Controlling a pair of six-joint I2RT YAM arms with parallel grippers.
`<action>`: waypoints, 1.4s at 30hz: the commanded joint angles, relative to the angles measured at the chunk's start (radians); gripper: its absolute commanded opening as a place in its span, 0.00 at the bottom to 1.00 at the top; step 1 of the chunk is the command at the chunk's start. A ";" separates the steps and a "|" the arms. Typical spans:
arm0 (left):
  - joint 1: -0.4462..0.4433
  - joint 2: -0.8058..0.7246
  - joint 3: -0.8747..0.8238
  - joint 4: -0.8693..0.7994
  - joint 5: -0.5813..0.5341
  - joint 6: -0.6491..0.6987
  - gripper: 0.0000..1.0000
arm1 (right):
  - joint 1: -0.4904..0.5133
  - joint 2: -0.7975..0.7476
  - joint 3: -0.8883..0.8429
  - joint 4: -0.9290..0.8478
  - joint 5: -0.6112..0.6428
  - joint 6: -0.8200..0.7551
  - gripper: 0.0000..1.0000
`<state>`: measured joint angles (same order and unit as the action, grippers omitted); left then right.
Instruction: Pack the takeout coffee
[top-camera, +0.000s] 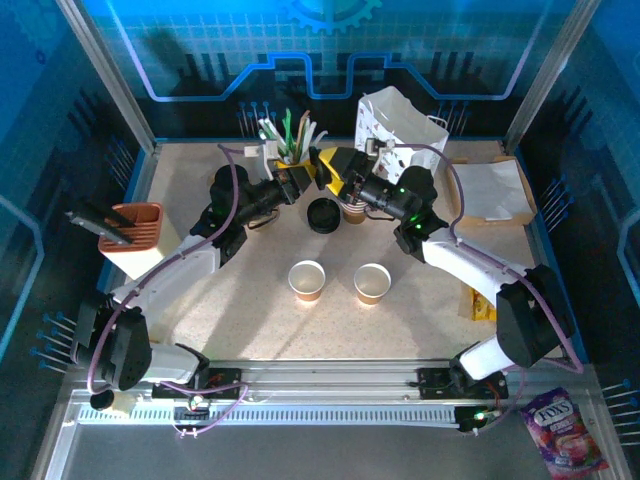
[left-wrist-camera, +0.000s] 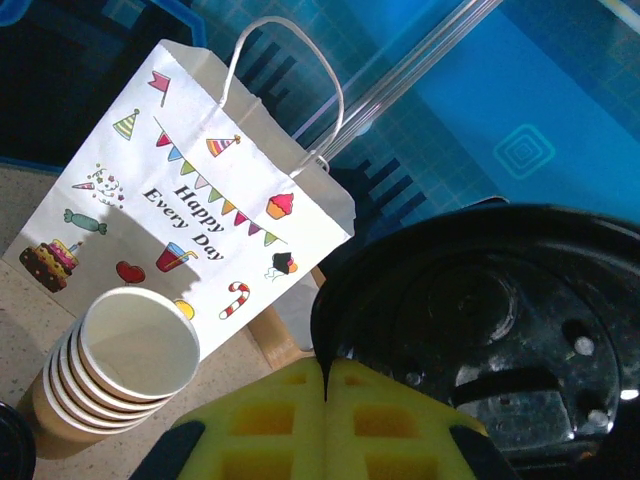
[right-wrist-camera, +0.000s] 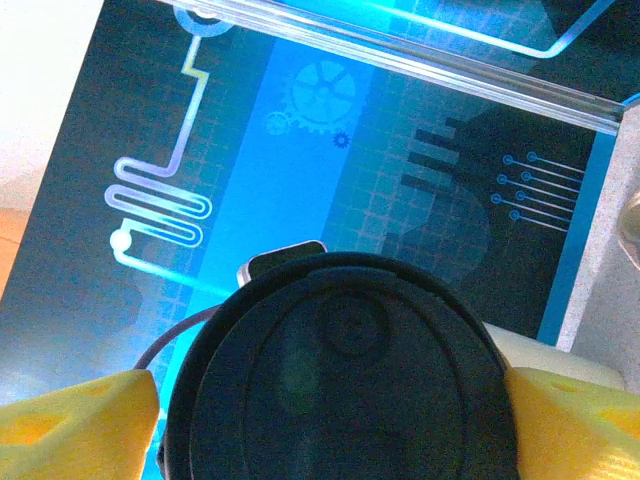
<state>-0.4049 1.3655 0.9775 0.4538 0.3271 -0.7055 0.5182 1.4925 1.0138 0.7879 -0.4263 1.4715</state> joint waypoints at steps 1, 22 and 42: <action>0.001 0.007 -0.004 0.005 -0.014 0.009 0.02 | 0.012 0.000 -0.004 0.078 0.008 0.014 0.84; -0.002 0.018 0.041 -0.106 -0.026 0.064 0.02 | 0.013 0.011 0.033 0.006 -0.001 -0.031 0.82; -0.003 0.024 0.022 -0.083 -0.039 0.052 0.14 | -0.001 0.019 0.002 0.050 0.011 0.000 0.59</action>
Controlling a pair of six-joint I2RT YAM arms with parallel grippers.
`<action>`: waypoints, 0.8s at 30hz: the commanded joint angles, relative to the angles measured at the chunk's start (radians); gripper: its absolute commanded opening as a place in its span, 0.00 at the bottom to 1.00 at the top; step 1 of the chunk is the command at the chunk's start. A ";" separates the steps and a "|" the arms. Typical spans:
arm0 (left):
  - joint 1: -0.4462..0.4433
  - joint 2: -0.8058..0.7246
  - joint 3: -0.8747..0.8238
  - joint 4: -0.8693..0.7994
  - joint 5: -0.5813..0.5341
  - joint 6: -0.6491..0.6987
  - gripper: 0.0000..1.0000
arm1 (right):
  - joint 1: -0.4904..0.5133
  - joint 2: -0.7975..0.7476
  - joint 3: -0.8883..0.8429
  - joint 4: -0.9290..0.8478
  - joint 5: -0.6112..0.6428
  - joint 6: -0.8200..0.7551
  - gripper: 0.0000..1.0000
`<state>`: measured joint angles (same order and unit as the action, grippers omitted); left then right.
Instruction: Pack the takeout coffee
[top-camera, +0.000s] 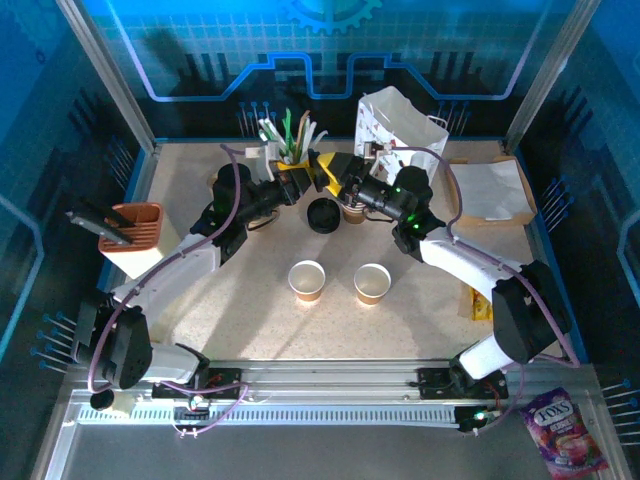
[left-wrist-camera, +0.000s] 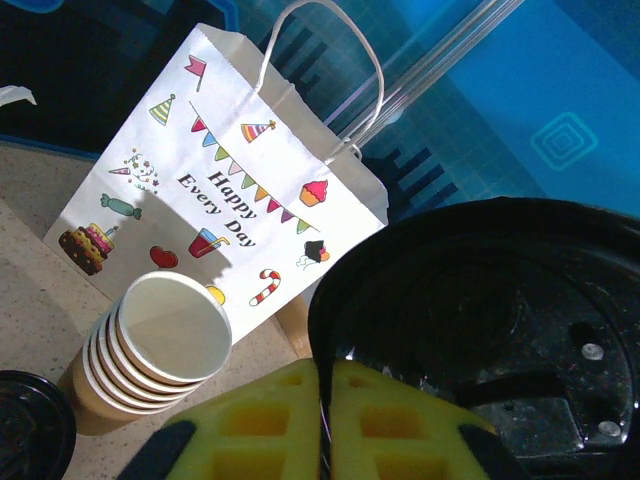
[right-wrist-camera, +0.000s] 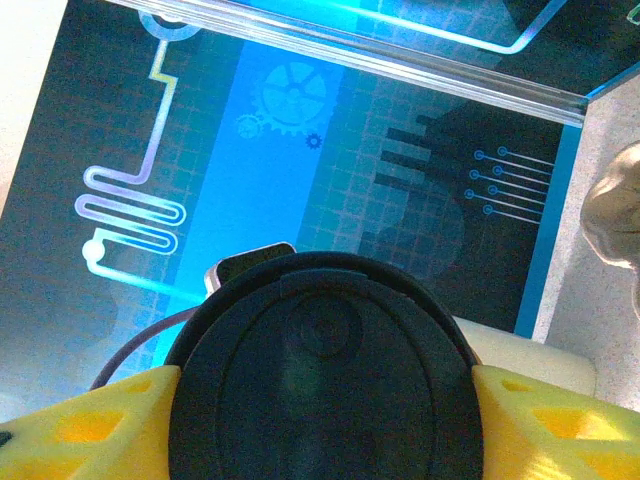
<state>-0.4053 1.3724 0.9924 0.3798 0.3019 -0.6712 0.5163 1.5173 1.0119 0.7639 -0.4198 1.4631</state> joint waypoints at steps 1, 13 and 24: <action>-0.003 0.017 0.009 -0.009 -0.017 0.017 0.17 | -0.001 -0.006 0.002 0.074 0.004 0.007 0.59; 0.016 -0.029 -0.049 -0.016 -0.037 0.013 0.55 | -0.073 -0.042 -0.054 0.014 0.006 -0.056 0.58; 0.118 -0.180 -0.190 -0.181 -0.073 0.018 0.69 | -0.053 -0.210 -0.060 -0.579 0.127 -0.643 0.58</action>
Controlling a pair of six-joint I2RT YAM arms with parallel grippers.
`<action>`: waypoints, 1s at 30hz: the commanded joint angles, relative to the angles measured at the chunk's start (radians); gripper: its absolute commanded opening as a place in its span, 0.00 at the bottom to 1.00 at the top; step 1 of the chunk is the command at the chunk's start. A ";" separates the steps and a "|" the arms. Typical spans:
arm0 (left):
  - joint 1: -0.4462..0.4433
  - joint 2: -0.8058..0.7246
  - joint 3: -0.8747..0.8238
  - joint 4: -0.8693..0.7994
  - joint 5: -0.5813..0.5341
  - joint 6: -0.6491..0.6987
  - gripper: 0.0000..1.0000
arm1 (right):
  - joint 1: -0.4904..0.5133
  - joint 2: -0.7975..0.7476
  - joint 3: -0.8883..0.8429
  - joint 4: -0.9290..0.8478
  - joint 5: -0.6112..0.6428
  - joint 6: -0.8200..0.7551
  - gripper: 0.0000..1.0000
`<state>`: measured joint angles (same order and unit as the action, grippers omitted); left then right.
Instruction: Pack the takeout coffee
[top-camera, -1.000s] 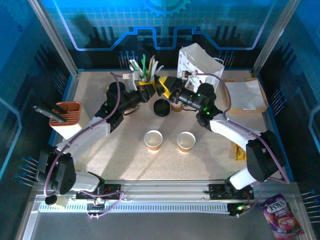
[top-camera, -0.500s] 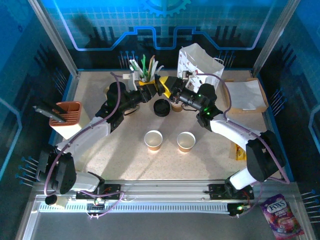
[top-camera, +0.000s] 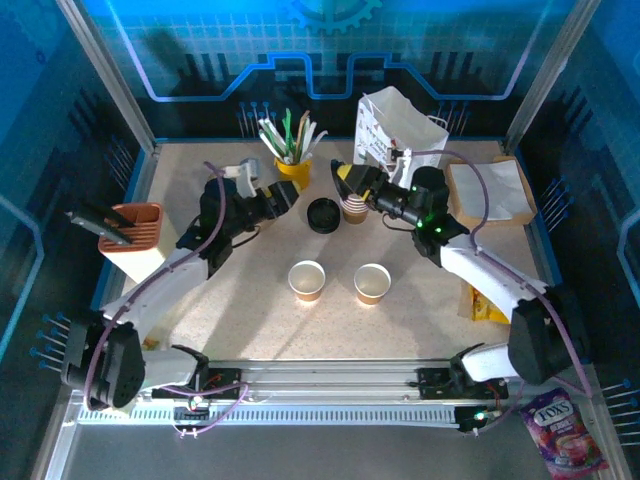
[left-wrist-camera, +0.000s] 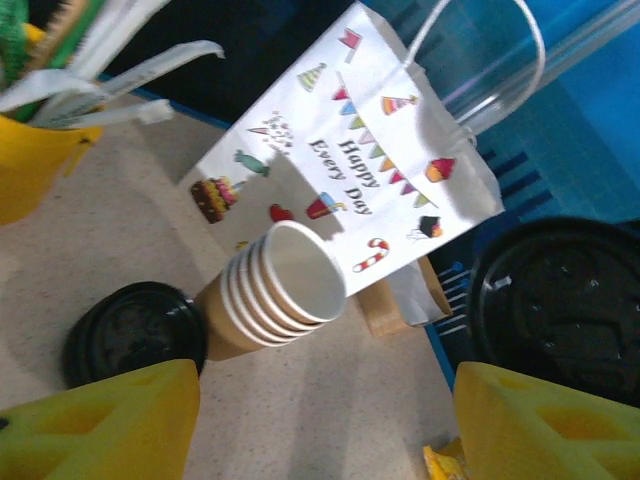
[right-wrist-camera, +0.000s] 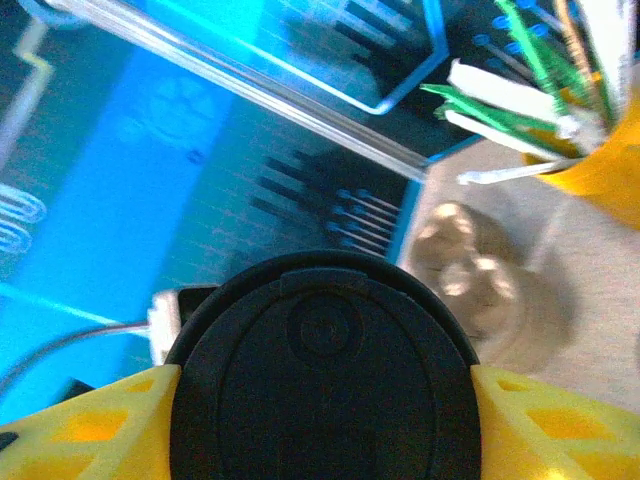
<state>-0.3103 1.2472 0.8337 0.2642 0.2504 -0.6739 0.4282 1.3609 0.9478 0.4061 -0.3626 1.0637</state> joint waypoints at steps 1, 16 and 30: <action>0.030 -0.066 -0.041 -0.083 -0.026 0.025 0.70 | 0.057 -0.066 0.010 -0.273 0.094 -0.297 0.58; 0.082 -0.129 -0.088 -0.220 -0.005 0.059 0.72 | 0.509 0.008 0.080 -0.608 0.502 -0.757 0.58; 0.081 -0.134 -0.104 -0.206 0.007 0.066 0.73 | 0.601 0.159 0.092 -0.579 0.631 -0.829 0.62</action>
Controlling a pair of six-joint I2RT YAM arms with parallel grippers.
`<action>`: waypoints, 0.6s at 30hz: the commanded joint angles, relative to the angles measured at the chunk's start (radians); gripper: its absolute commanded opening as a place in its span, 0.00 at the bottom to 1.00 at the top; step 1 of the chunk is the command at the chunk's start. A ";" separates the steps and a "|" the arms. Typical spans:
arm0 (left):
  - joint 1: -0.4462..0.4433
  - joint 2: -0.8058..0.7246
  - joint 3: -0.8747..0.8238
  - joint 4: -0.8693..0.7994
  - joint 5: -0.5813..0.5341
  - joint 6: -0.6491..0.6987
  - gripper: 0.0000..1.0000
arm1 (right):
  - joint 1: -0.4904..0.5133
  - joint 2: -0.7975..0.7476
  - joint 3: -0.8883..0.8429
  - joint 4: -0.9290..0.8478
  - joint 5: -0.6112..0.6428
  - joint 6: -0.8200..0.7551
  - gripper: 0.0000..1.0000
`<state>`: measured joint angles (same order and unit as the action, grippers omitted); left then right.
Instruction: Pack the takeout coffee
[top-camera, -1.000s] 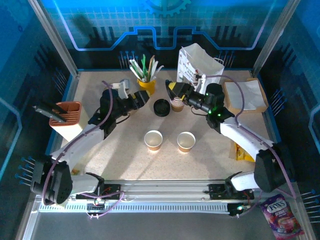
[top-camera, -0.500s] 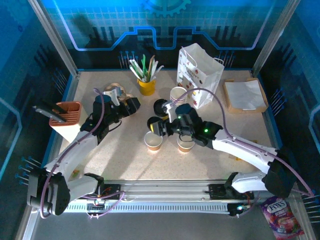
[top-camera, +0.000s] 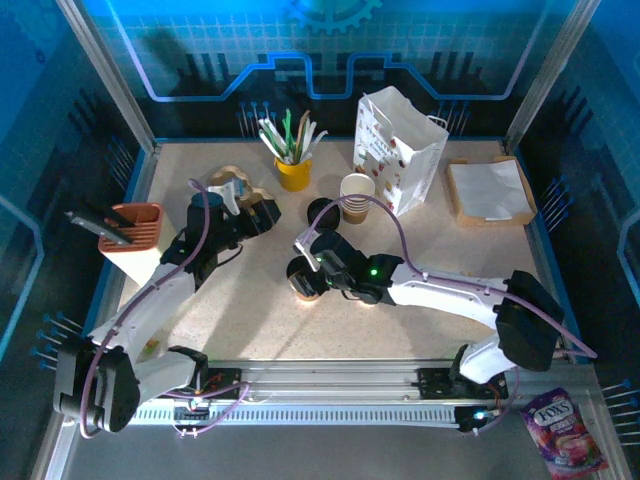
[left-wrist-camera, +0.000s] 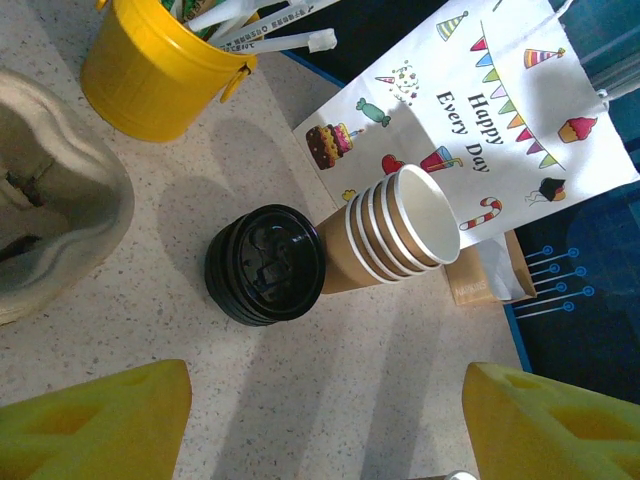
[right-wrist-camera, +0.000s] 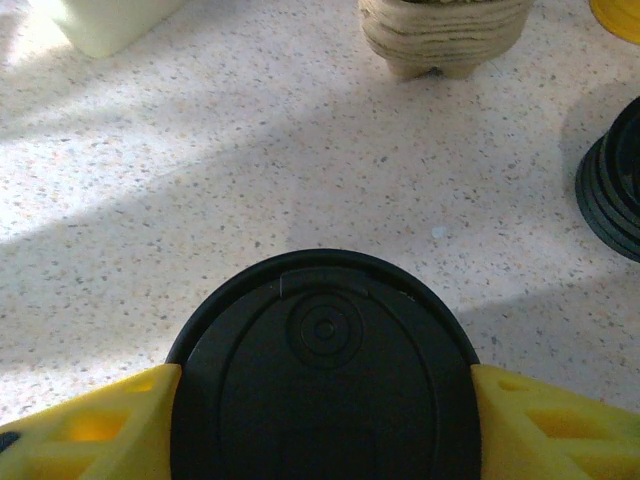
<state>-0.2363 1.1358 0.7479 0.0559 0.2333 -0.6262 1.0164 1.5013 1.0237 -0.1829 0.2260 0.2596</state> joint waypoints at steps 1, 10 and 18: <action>0.009 -0.022 -0.019 0.006 0.026 0.017 0.73 | 0.013 0.024 0.014 0.011 0.045 -0.027 0.63; 0.009 -0.024 -0.030 0.025 0.028 0.012 0.73 | 0.024 0.060 0.006 0.028 0.050 -0.020 0.67; 0.008 -0.023 -0.039 0.039 0.029 0.018 0.73 | 0.037 0.079 0.006 0.017 0.076 -0.025 0.72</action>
<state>-0.2363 1.1351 0.7200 0.0582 0.2405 -0.6262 1.0378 1.5604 1.0237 -0.1715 0.2737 0.2436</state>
